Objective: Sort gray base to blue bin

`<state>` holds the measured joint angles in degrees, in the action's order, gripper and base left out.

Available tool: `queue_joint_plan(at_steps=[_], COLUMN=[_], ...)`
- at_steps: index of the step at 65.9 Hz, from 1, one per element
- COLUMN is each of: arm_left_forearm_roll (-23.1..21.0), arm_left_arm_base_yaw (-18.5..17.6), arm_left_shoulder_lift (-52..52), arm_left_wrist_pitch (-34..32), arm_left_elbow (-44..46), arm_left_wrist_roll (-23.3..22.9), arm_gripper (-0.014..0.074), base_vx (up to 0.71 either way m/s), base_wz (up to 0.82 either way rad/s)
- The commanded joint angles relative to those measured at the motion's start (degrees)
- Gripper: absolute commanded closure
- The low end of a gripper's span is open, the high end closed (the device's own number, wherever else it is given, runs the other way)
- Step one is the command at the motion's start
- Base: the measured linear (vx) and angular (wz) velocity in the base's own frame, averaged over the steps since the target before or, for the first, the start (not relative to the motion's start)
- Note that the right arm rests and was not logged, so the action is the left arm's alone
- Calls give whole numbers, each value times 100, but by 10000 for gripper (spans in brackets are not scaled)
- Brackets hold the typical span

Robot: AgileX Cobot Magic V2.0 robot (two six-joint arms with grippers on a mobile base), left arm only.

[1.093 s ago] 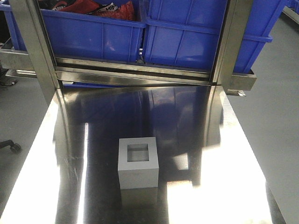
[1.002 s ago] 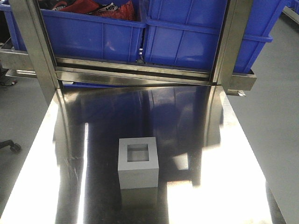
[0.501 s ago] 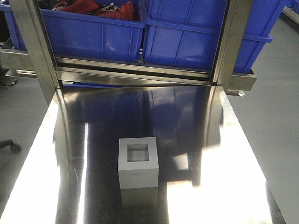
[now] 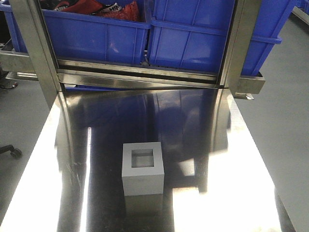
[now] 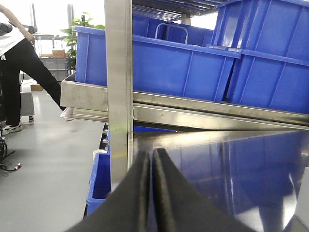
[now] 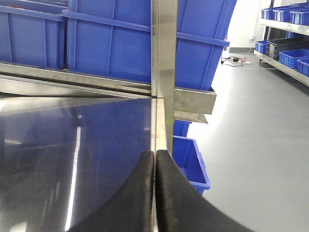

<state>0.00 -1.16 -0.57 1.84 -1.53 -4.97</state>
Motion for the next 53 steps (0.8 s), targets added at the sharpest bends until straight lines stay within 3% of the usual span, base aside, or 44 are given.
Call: queue_joint_plan(at_steps=[1,14,34,53], arm_left_forearm_roll=[-51,-51,-72,-72], arm_left_arm_base_yaw=[-34,-34,-34,-34], arm_left_shoulder_lift=[-81,-81,-81,136], arm_left_wrist_pitch=[-406,-489,-1163,-1176], arm_left_elbow=[-162,-162,-28,1081], arm_left_wrist_roll=[-4,-4,-21,-102], arm_gripper=[602,602,602,602], base_vx=[0,0,0,0], base_wz=[0,0,0,0])
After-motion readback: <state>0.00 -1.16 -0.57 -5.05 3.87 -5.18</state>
